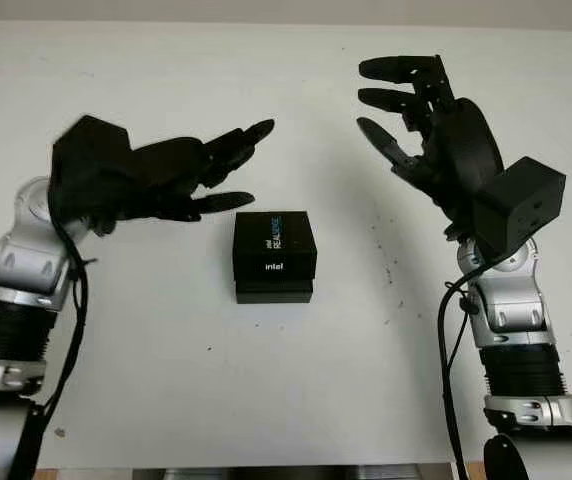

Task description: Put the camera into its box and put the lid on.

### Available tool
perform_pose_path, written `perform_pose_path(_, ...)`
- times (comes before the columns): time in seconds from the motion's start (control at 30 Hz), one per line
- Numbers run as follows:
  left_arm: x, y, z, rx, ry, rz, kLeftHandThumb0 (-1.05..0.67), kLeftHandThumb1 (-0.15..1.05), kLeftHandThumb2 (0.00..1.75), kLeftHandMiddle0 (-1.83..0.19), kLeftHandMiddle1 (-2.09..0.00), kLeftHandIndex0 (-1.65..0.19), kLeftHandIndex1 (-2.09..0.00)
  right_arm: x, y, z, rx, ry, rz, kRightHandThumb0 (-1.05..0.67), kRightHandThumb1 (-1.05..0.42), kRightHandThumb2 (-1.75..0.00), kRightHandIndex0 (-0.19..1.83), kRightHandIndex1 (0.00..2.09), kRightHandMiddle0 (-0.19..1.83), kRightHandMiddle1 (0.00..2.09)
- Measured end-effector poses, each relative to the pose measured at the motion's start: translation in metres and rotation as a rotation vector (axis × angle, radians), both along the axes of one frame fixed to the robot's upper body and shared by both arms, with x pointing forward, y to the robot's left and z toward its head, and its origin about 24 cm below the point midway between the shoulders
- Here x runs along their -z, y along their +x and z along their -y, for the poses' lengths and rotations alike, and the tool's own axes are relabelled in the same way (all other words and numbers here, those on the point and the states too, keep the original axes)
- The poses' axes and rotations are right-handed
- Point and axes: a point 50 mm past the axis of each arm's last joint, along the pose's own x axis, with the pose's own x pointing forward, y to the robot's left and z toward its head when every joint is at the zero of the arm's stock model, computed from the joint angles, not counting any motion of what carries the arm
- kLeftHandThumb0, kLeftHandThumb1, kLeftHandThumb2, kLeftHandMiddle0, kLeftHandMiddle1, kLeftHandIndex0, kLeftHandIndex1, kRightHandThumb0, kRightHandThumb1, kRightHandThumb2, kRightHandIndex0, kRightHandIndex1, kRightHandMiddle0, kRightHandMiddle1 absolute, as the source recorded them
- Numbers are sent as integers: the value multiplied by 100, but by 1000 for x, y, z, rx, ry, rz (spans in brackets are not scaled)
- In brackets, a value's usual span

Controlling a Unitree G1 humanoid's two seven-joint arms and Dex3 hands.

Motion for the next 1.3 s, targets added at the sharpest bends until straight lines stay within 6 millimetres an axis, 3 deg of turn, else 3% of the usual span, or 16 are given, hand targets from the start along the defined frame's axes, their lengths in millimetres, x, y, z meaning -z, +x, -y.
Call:
perform_pose_path(0.27,-13,7,-9,140,13,-89,-105,105,30,19,-2,19,-2,4,1,2,43,-11,-21,-44,-105,-20,2,88,-9,119)
perform_pose_path(0.57,-27,3,1,44,165,35,-105,104,12,19,0,19,0,6,-2,2,62,-23,-29,-44,-105,-20,5,81,-7,113)
perform_pose_path(0.83,-4,-14,14,-117,257,215,-105,103,6,19,0,19,0,11,-3,3,71,-24,-40,-45,-105,-19,9,80,-5,112)
perform_pose_path(1.3,5,-28,24,-59,318,250,-104,101,5,19,0,19,0,12,-3,2,69,-26,-42,-45,-105,-19,9,79,-6,114)
